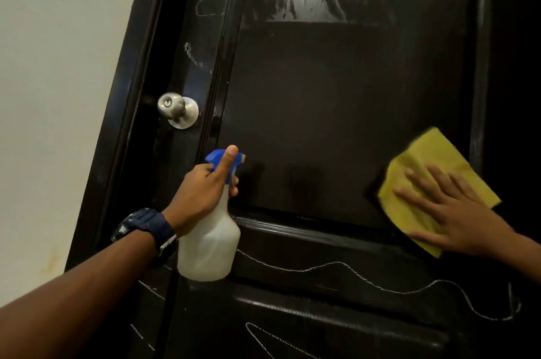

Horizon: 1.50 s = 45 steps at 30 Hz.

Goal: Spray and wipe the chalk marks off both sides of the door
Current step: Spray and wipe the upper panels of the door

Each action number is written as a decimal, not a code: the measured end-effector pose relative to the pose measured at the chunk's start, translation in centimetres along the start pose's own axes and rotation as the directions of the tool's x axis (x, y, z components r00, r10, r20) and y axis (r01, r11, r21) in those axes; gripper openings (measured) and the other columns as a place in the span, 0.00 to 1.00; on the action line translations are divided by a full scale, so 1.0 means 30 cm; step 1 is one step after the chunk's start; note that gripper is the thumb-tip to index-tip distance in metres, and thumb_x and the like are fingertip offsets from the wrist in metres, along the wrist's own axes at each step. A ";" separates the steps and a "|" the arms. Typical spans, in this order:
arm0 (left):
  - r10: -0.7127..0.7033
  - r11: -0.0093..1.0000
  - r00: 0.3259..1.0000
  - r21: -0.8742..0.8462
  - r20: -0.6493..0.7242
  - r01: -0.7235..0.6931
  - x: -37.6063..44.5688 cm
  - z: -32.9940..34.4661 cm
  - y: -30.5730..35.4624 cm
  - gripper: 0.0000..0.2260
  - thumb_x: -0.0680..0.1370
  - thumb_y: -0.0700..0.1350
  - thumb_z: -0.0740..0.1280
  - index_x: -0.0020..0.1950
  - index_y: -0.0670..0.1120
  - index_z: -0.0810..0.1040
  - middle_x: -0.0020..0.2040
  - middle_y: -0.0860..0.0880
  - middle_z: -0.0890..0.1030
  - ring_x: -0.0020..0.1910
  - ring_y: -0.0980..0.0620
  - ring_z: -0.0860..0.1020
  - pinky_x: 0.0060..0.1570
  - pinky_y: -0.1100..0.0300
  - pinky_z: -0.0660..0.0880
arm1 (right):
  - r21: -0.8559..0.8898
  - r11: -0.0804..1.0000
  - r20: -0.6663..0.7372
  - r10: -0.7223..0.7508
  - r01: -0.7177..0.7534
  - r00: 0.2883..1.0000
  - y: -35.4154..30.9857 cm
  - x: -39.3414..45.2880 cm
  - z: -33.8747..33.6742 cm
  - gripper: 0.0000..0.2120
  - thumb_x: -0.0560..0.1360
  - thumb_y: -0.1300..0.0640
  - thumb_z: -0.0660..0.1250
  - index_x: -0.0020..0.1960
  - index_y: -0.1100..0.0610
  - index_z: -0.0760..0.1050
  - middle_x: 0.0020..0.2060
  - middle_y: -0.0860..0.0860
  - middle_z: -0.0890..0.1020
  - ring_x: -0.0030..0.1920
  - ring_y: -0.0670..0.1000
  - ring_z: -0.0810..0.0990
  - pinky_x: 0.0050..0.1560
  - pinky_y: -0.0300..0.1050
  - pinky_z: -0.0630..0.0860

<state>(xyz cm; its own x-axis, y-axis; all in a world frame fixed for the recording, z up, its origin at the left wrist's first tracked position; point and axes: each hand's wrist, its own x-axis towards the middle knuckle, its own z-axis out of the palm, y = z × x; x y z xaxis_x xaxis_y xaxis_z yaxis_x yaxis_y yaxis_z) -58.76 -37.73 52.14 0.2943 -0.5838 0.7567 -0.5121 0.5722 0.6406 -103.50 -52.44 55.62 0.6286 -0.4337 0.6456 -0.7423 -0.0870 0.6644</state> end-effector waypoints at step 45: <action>-0.054 0.977 0.988 0.199 -0.147 0.083 -0.035 -0.130 -0.054 0.32 0.81 0.67 0.55 0.47 0.38 0.80 0.38 0.46 0.82 0.34 0.52 0.79 0.39 0.61 0.73 | -0.021 0.846 -0.205 -0.525 0.533 0.826 -0.610 0.414 -0.135 0.33 0.80 0.32 0.43 0.81 0.45 0.56 0.80 0.46 0.59 0.80 0.60 0.53 0.75 0.69 0.50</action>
<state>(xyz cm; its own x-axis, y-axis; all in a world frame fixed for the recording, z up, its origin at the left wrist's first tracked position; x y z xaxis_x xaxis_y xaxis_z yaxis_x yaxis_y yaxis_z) -55.11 -35.80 50.82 0.4370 -0.5232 0.7316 -0.6357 0.3958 0.6627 -81.17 -52.61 53.02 0.9565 -0.1290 0.2616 -0.2884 -0.2855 0.9140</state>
